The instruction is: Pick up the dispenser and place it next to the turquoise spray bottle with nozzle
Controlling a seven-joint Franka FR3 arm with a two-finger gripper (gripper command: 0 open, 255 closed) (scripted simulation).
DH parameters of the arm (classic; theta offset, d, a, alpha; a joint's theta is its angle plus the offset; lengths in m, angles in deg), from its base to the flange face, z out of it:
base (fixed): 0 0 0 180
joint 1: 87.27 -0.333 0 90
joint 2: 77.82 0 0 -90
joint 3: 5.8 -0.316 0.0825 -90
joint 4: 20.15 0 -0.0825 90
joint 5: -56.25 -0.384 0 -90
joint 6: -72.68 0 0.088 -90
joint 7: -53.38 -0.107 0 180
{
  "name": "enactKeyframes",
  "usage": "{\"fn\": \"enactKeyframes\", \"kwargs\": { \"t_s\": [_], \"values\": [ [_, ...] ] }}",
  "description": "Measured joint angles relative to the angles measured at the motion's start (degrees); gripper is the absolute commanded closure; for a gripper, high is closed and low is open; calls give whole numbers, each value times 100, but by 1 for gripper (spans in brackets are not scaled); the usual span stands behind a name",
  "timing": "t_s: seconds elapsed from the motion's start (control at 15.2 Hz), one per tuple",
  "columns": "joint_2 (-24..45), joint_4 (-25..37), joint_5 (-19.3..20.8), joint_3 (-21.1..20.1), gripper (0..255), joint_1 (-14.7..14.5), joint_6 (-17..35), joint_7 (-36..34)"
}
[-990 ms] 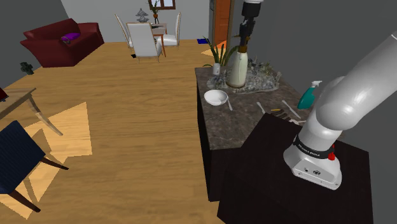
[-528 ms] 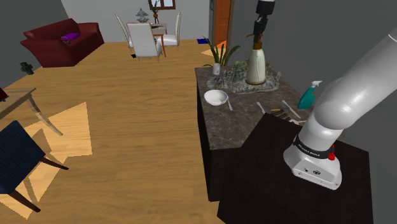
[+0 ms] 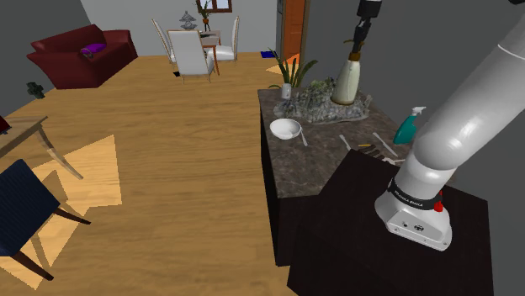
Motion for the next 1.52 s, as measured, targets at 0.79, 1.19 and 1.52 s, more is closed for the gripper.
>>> {"fn": "enactKeyframes", "kwargs": {
  "t_s": [0.79,1.19,1.52],
  "values": [
    [1987,1913,-1180,1172,255,949,-446,2269],
    [3294,3375,-2072,1280,255,2043,-1003,3226],
    [4193,4580,-2615,1144,255,2946,-1453,3622]
  ]
}}
